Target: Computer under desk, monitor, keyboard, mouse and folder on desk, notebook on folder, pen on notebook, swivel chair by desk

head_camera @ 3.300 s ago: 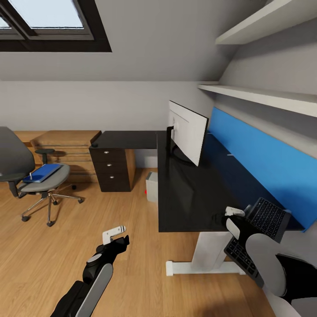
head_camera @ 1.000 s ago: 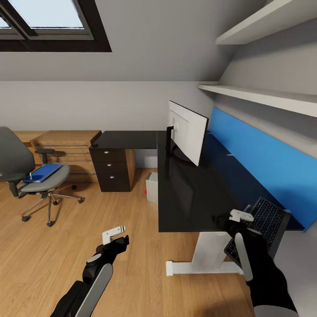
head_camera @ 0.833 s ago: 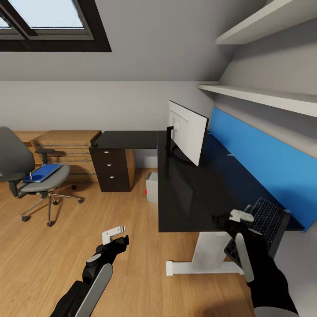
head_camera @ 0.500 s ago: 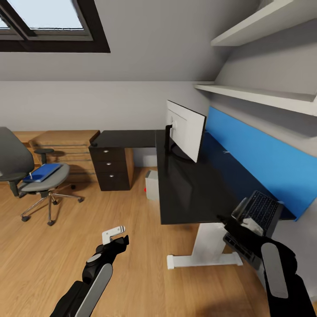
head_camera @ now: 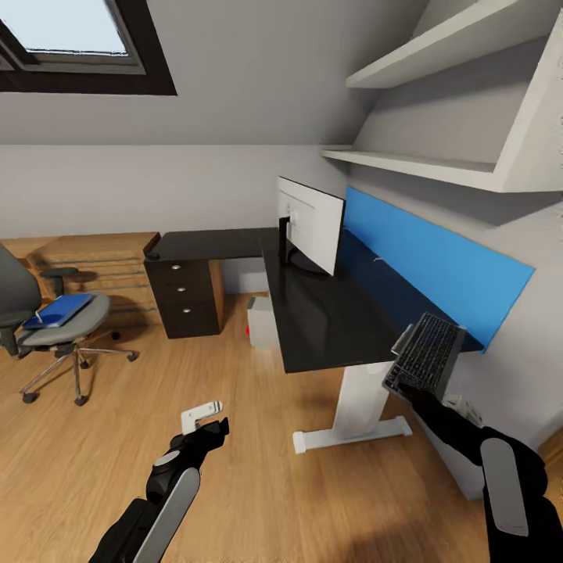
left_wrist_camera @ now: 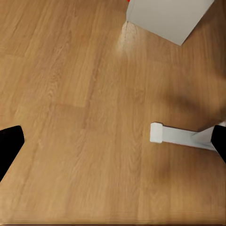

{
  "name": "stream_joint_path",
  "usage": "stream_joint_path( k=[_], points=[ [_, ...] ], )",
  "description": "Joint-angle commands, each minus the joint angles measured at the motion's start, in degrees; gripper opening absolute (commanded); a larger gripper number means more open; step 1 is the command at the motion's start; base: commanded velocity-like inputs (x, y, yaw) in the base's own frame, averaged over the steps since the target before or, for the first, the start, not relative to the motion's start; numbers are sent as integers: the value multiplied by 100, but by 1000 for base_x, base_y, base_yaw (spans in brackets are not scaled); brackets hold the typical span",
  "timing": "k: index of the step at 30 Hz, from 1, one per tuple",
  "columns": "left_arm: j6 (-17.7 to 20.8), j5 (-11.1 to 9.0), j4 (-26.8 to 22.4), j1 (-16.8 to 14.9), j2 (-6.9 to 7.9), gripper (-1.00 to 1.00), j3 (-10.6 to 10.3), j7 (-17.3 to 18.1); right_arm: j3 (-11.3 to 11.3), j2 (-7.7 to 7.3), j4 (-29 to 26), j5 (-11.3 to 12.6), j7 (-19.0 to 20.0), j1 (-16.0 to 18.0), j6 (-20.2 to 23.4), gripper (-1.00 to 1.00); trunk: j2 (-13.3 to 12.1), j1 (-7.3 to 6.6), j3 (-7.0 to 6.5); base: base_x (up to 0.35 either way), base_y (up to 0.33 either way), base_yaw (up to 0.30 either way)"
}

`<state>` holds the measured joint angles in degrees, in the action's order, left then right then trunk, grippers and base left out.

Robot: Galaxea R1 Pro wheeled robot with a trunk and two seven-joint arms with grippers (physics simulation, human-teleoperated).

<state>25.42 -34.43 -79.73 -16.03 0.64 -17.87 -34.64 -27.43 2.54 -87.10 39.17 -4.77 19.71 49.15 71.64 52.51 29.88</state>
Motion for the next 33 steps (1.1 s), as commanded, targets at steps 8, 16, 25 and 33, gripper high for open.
stream_joint_path(
  k=[8, 16, 25, 33],
  points=[
    [7, -46, -7, -5, 7, 100, -15, -52, -137, 9, -8, 64, -41, 6, 24, 100, 4, -3, 6, -267, 217, -15],
    [8, -46, -7, -5, 7, 100, -15, -52, -160, 11, -1, 64, -35, 6, 21, 100, 4, -3, 6, -182, 102, -190],
    [3, -32, -25, -5, 2, 100, -20, -52, -211, 4, 163, 72, -21, 6, -1, 100, 4, -3, 6, -26, 12, -280],
    [-1, -29, -76, -5, -15, 100, -18, -64, -403, 1, 397, 264, 46, 6, -28, 100, 285, 151, 132, -3, 1, -205]
  ],
)
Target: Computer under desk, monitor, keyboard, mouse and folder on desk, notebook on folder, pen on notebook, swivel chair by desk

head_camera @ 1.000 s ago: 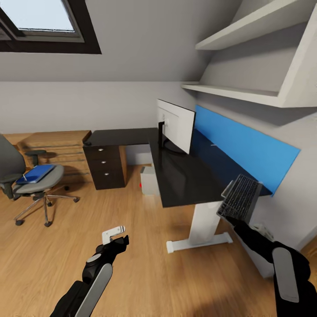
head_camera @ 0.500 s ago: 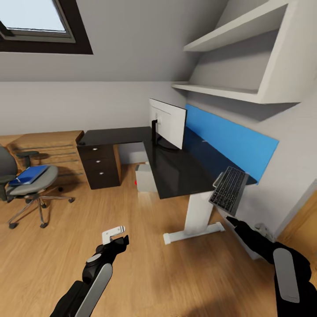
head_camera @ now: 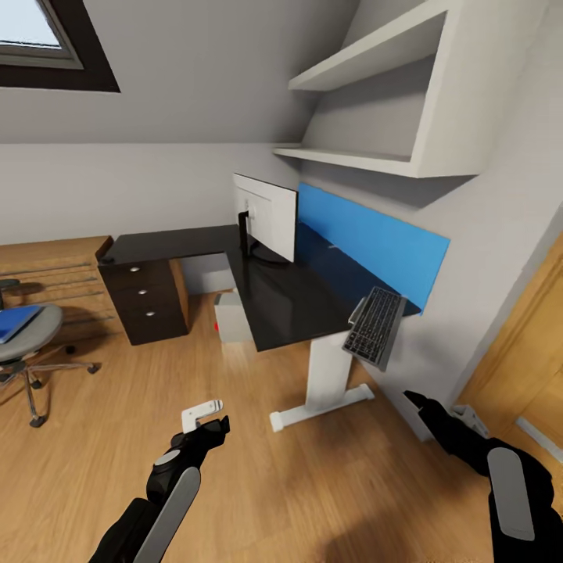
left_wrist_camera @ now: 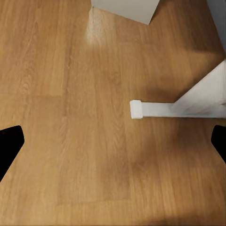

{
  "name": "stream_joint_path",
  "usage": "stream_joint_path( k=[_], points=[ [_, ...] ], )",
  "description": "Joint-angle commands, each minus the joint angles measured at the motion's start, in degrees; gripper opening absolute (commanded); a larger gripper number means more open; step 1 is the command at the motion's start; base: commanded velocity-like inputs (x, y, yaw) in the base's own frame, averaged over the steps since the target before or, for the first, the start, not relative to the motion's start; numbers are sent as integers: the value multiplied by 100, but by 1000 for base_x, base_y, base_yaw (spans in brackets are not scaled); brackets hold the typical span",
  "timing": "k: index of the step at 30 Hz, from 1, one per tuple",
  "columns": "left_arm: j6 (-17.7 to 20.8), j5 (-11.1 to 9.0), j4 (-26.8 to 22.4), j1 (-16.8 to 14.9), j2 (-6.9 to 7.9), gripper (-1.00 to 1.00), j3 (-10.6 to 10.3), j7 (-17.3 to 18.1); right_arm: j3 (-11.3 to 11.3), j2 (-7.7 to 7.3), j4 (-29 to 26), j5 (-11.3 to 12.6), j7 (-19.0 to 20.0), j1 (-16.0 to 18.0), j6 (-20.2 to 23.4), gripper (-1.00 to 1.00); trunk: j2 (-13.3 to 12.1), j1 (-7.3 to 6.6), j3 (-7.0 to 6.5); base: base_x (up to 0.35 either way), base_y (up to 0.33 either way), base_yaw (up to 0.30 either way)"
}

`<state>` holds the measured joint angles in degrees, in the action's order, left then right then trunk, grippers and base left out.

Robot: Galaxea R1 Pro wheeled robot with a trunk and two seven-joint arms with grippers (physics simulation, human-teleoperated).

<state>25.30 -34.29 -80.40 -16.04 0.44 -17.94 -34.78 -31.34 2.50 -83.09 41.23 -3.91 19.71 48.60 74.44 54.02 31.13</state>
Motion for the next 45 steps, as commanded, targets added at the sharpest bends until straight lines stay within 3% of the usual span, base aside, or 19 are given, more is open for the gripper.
stream_joint_path(
  k=[1, 7, 13, 15, 18, 19, 22, 23, 25, 28, 37, 42, 45],
  points=[
    [10, -43, -11, -5, 4, 100, -11, -51, -19, 7, 21, 87, -32, 7, 20, 100, 45, 23, 24, -1, 0, -77],
    [10, -43, -17, -5, 1, 100, -9, -61, -33, 26, 150, 170, -5, 7, -164, 100, 286, 154, 132, 0, 0, -38],
    [10, -43, -19, -5, 0, 100, -8, -69, 145, 46, 287, 190, -5, 7, -747, 100, 527, 286, 240, 0, 0, -8],
    [10, -43, -19, -5, 0, 100, -8, -72, 499, 53, 572, 201, -16, 7, -1404, 100, 607, 330, 276, 0, 0, -2],
    [10, -43, -21, -5, 0, 100, -8, -72, 784, 72, 922, 226, -20, 7, -2124, 100, 727, 396, 330, 0, 0, 0],
    [10, -43, -32, -5, 0, 100, -8, -73, 986, 179, 1178, 242, -24, 7, -2895, 100, 767, 418, 347, 0, 0, 0],
    [12, -46, -161, -3, 0, 100, -8, -77, 1228, 324, 1407, 249, -41, 7, -3956, 100, 888, 484, 401, 0, 0, 0],
    [21, -49, -331, 23, 4, 100, -8, -79, 1459, 374, 1519, 252, -46, 7, -4456, 100, 928, 506, 419, 0, 0, 0],
    [34, -50, -542, 147, 10, 100, -8, -80, 1659, 404, 1594, 253, -52, 7, -4725, 100, 1008, 550, 455, 0, 0, 0],
    [56, -50, -1068, 483, 21, 100, -12, -78, 1838, 432, 1660, 252, -68, 7, -4970, 100, 1128, 616, 509, 0, 0, 0],
    [121, -52, -1230, 623, 24, 100, -18, -74, 1903, 426, 1678, 338, -50, 7, -5003, 100, 1489, 813, 671, 0, 0, 0],
    [130, -52, -1232, 627, 26, 100, -17, -76, 1879, 405, 1661, 787, -49, 7, -4971, 100, 1690, 923, 760, 0, 0, 0],
    [132, -52, -1229, 628, 23, 100, -17, -78, 1872, 390, 1645, 1475, -43, 7, -4865, 100, 1810, 989, 814, 0, 0, 0]
  ],
)
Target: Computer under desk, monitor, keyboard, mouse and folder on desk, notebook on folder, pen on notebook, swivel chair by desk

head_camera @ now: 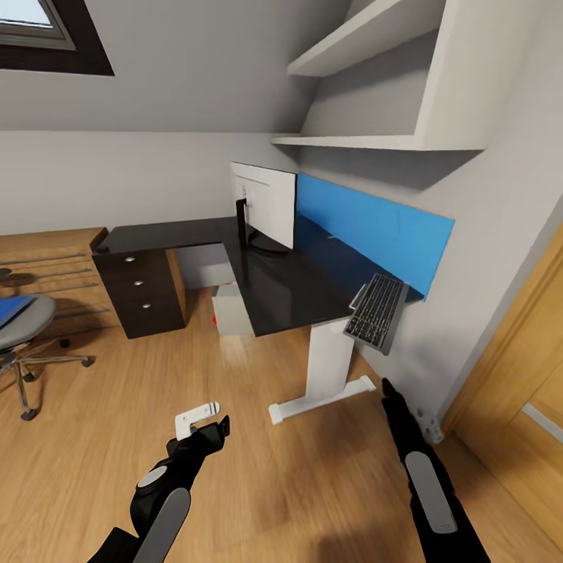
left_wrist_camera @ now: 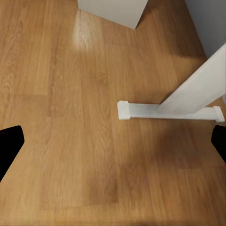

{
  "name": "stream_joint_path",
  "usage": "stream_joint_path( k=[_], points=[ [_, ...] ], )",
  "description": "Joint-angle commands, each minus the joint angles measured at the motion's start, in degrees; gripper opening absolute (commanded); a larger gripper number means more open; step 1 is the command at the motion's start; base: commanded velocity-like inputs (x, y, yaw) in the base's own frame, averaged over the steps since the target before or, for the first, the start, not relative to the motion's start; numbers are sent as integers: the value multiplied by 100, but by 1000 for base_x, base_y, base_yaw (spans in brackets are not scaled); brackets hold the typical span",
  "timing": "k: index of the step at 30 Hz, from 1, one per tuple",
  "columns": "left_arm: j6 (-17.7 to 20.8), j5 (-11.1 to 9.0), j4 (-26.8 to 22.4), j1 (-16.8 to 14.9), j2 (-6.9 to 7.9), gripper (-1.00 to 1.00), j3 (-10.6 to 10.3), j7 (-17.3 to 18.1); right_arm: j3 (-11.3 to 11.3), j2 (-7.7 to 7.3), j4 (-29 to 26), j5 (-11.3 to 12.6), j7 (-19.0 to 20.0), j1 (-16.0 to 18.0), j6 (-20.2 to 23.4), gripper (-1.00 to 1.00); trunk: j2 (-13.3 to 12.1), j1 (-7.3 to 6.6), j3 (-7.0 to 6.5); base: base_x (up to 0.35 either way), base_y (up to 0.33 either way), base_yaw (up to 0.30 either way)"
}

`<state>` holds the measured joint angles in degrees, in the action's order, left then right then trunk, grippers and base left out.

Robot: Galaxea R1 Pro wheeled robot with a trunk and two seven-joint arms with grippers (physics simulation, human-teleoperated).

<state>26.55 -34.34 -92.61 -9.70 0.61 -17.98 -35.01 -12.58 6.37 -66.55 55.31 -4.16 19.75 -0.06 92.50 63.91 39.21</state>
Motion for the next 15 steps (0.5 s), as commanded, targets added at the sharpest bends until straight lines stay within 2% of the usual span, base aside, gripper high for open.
stream_joint_path(
  k=[1, 2, 3, 7, 9, 11, 12, 15],
  points=[
    [7, -47, -7, -6, 5, 100, -13, -56, -5, 2, -10, 221, -15, 3, 38, 100, 44, 22, 24, 0, 0, 0],
    [7, -47, -5, -5, 7, 100, -13, -54, -3, -1, -15, 533, -10, 3, 114, 100, 85, 44, 42, 0, 0, 0],
    [8, -47, -4, -5, 6, 100, -13, -54, 9, -3, -16, 987, 8, 3, 210, 100, 125, 66, 60, 0, 0, 0],
    [8, -47, -3, -5, 2, 100, -13, -57, 22, 3, -26, 1706, 35, 3, 285, 100, 285, 154, 132, 0, 0, 0],
    [8, -47, -3, -5, 1, 100, -13, -57, 32, 6, -30, 1940, 118, 3, 286, 100, 365, 198, 167, 0, 0, 0],
    [8, -47, -3, -5, 1, 100, -13, -57, 40, 5, -31, 2029, 240, 3, 293, 100, 446, 242, 203, 0, 0, 0],
    [8, -47, -3, -5, 1, 100, -13, -58, 52, 4, -28, 2080, 457, 3, 304, 100, 486, 264, 221, 0, 0, 0],
    [8, -47, -3, -5, 1, 100, -13, -58, 89, -1, -7, 2131, 789, 3, 322, 100, 606, 330, 275, 0, 0, 0]
  ],
)
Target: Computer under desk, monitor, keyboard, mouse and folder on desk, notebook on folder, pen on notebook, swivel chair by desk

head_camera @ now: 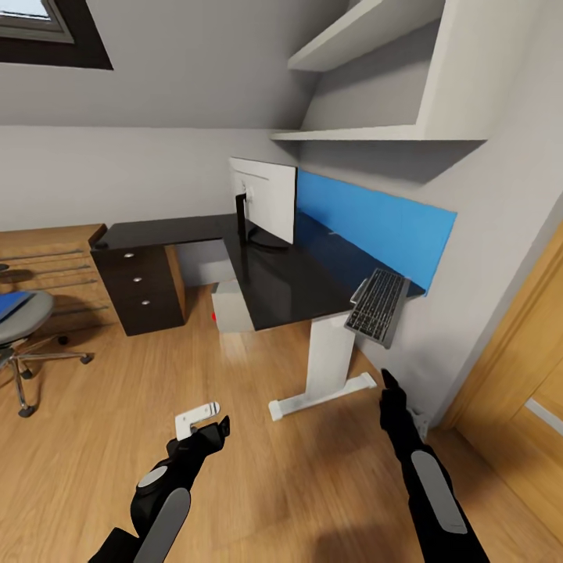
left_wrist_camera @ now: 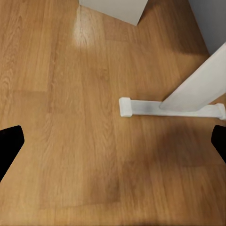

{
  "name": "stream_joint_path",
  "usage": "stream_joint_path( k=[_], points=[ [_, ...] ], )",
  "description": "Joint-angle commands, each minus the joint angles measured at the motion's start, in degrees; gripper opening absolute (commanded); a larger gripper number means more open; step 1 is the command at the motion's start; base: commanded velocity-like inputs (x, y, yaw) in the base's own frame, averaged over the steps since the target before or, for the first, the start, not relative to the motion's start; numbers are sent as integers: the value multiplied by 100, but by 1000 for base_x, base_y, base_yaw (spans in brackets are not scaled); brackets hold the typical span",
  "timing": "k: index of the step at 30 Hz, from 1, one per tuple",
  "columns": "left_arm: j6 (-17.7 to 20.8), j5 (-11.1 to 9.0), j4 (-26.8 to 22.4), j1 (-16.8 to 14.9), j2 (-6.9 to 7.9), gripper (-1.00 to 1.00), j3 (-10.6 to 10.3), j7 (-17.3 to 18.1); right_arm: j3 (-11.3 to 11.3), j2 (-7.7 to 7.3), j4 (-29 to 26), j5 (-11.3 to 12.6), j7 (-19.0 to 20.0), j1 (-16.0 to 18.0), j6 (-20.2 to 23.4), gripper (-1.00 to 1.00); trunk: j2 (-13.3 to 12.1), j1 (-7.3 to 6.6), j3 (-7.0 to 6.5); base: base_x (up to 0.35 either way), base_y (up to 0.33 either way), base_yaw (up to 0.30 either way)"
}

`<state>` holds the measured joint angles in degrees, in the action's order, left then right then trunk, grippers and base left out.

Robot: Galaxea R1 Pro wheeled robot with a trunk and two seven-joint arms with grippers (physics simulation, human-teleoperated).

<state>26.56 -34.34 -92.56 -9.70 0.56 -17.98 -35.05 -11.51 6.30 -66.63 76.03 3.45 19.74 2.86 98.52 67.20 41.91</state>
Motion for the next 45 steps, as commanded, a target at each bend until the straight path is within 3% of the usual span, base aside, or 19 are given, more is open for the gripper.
stream_joint_path(
  k=[1, 20, 45],
  points=[
    [7, -47, -6, -6, 6, 100, -13, -55, -7, 3, 12, 67, 110, 3, 32, 100, 44, 22, 24, 0, 0, 0],
    [7, -47, 1, -6, 3, 100, -15, -55, -6, -7, 24, 61, 244, 3, 23, 100, 806, 439, 365, 0, 0, 0],
    [3, -43, 88, -6, 14, 100, -22, -39, -35, -14, -6, 53, 282, 3, 4, 100, 806, 439, 365, 14, 0, 0]
  ],
)
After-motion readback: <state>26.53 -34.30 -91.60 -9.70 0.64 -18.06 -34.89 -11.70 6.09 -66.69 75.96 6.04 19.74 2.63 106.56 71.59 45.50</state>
